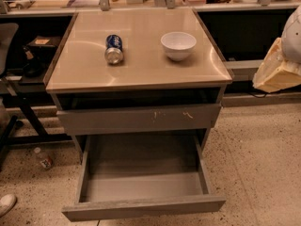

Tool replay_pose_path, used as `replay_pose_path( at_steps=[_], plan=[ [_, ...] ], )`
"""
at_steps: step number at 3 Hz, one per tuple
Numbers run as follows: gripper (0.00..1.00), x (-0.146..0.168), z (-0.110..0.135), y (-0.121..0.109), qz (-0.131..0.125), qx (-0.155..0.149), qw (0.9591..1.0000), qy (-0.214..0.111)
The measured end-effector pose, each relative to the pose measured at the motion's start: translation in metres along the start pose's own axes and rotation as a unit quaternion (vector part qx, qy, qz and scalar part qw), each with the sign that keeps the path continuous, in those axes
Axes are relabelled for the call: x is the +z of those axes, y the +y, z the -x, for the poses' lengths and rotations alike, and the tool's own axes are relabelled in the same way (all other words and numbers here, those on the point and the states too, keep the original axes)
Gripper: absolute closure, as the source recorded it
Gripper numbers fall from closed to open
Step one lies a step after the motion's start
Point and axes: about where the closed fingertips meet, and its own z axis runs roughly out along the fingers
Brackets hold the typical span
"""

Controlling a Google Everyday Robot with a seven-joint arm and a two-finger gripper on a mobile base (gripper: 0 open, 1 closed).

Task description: Close middle drawer

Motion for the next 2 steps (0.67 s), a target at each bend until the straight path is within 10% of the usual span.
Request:
replay_pose_path(
  at_steps=[2],
  plan=[
    [1.0, 0.039, -0.05, 0.075, 0.054, 0.06, 0.9964, 0.026]
  ],
)
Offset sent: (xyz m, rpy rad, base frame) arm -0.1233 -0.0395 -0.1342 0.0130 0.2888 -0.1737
